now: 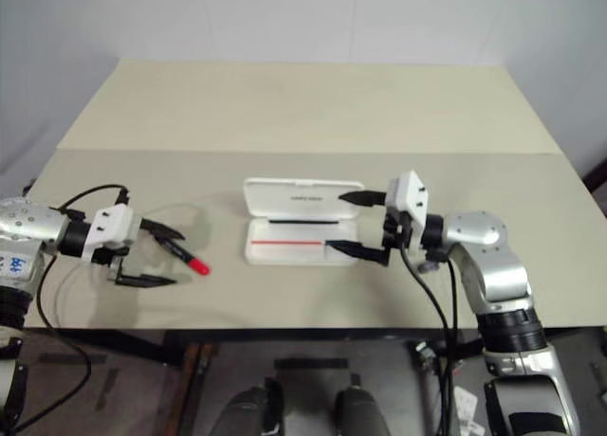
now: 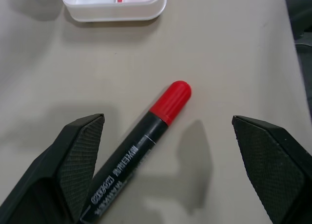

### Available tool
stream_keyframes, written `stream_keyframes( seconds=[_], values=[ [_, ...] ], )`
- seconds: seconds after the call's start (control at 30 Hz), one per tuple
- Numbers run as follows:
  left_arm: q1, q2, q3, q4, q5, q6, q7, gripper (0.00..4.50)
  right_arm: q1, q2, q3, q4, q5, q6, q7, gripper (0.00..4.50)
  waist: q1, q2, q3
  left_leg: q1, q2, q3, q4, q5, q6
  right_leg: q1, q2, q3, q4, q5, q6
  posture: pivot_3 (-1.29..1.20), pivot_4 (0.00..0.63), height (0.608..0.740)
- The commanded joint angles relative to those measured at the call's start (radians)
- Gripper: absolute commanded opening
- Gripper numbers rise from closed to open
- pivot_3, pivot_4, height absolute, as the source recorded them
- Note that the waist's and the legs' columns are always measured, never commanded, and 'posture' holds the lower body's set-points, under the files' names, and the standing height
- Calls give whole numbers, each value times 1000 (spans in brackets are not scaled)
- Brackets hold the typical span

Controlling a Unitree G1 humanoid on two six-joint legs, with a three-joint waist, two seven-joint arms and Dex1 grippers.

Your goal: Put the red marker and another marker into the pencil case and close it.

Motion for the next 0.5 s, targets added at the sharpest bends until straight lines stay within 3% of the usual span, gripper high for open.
stream_keyframes(
  seconds=[0.03, 0.5],
  values=[
    [-41, -12, -16, 47, 18, -40, -54, 4460, 14, -22, -39, -56, 28, 5, -8, 4500, 1, 0, 0, 0, 0, 0, 0, 0, 0, 0, 0, 0, 0, 0, 0, 0, 150, 740],
    [-159, -123, -107, 277, 109, -122, -47, 4460, 44, -40, -53, -117, 42, 31, -35, 4500, 1, 0, 0, 0, 0, 0, 4, 0, 1, 1, 0, -1, 1, 0, 0, 0, 150, 740]
  ],
)
